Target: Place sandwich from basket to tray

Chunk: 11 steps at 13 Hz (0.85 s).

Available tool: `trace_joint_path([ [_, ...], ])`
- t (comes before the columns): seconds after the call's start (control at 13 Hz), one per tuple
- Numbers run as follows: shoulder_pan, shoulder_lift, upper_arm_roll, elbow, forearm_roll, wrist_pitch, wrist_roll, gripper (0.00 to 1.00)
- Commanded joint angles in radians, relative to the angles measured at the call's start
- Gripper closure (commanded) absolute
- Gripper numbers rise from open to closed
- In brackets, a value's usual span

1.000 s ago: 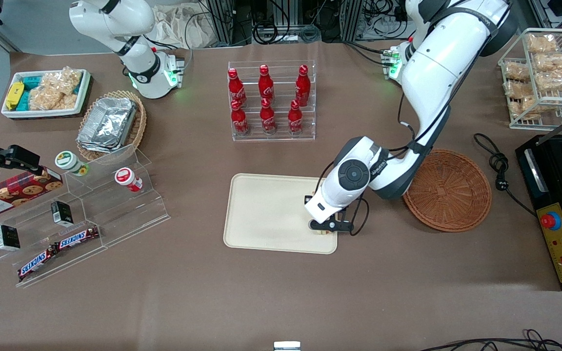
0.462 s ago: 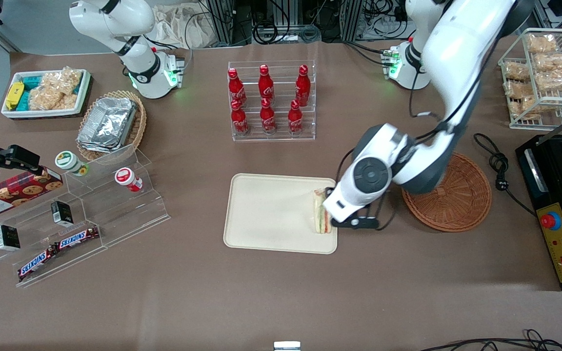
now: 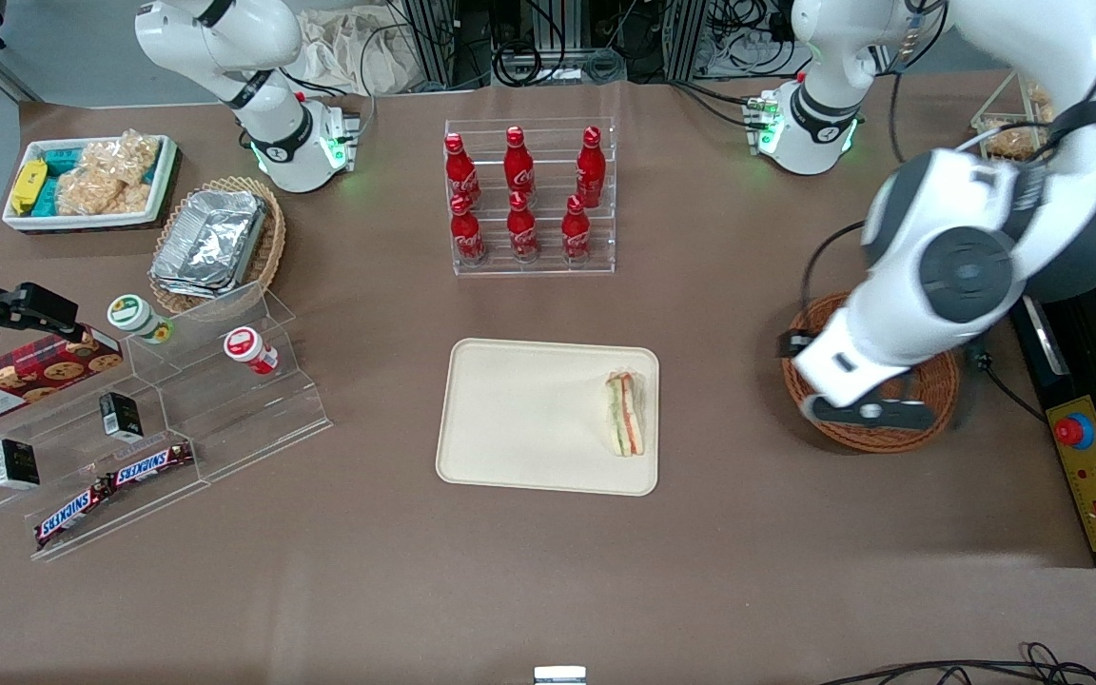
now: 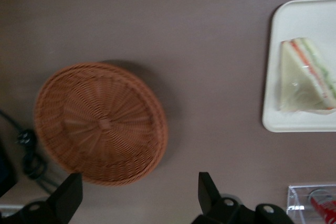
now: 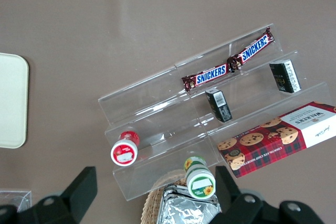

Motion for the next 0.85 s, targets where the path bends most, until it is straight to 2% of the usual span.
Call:
trace_joint_path([
  [0.0,0.034,-0.057,0.018,-0.031,0.015,-0.062,0.000,0.01],
  [0.15,0.099,-0.075,0.047,-0.016,-0.005,-0.099,0.046,0.01],
  [0.23,0.110,-0.099,0.056,-0.014,-0.005,-0.106,0.127,0.01],
  [0.31,0.101,-0.115,0.106,-0.014,-0.006,-0.114,0.184,0.01],
  [0.54,-0.084,-0.178,0.417,-0.017,-0.116,-0.117,0.269,0.01],
  [0.77,-0.083,-0.184,0.424,-0.016,-0.126,-0.117,0.284,0.01],
])
